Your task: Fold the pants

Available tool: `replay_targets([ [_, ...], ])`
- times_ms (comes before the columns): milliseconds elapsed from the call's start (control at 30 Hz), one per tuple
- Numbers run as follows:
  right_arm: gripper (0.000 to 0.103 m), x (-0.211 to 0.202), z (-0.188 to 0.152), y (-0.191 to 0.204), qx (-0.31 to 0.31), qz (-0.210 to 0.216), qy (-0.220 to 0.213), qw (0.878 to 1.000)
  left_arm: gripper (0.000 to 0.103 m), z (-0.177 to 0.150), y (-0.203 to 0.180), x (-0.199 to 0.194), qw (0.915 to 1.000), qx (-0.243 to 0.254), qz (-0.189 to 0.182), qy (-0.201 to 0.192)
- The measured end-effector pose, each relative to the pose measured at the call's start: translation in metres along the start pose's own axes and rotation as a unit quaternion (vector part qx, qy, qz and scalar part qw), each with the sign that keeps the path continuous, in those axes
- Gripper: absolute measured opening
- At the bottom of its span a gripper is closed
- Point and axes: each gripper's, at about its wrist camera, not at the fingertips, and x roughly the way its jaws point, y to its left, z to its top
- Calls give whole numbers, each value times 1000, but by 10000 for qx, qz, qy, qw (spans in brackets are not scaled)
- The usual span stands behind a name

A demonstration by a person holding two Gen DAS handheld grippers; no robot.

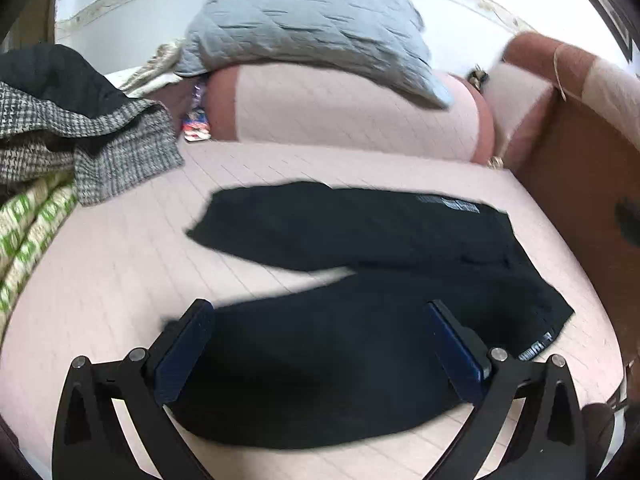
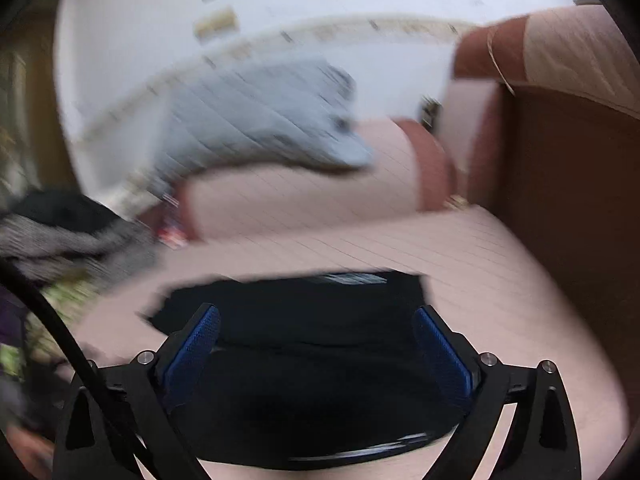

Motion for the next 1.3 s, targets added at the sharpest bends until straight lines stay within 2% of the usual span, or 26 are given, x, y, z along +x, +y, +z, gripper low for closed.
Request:
replay_targets([
  [67,100,35,9,-36,46,-261,365,9990,103,19,32,13,9990,-288,-247,226],
  [167,99,79,23,-73,117,-265,764,9967,103,44,67,38,9937,-757,-645,525],
  [233,99,116,32,-90,161,-192,1087,9938,103,61,84,65,9911,-895,-607,782],
  [333,98,166,39,-114,328,-218,1425,9890,103,83,106,107,9911,-861,-531,868],
  [500,93,237,46,-136,287,-482,1808,9819,100,106,141,182,9828,-1092,-817,1247],
  [733,92,304,51,-122,-410,-138,2253,9733,99,125,165,258,9790,-1113,-922,1436],
  [800,91,316,51,-118,-463,12,2345,9710,99,130,159,264,9814,-954,-1000,1333],
  [867,90,329,50,-111,-573,201,2520,9658,99,132,153,268,9778,-873,-1317,1379],
  [933,90,339,48,-103,-760,304,2626,9614,100,134,147,272,9755,-765,-1463,1455],
  [1100,90,344,47,-82,-1119,439,2637,9571,100,131,124,279,9789,-311,-1382,1474],
  [1133,90,343,47,-76,-1198,491,2644,9557,93,130,123,277,9784,-314,-1408,1481],
  [1167,90,342,46,-71,-1248,576,2656,9542,64,130,121,277,9783,-316,-1414,1481],
  [1200,85,338,44,-65,-1332,662,2658,9525,41,130,120,276,9785,-279,-1390,1497],
  [1233,80,336,42,-59,-1447,678,2649,9509,12,129,120,279,9762,-292,-1432,1604],
  [1267,68,332,40,-53,-1582,654,2611,9500,11,128,122,281,9738,-351,-1495,1678],
  [1300,35,330,39,-50,-1596,743,2602,9493,11,128,121,279,9754,-324,-1473,1606],
])
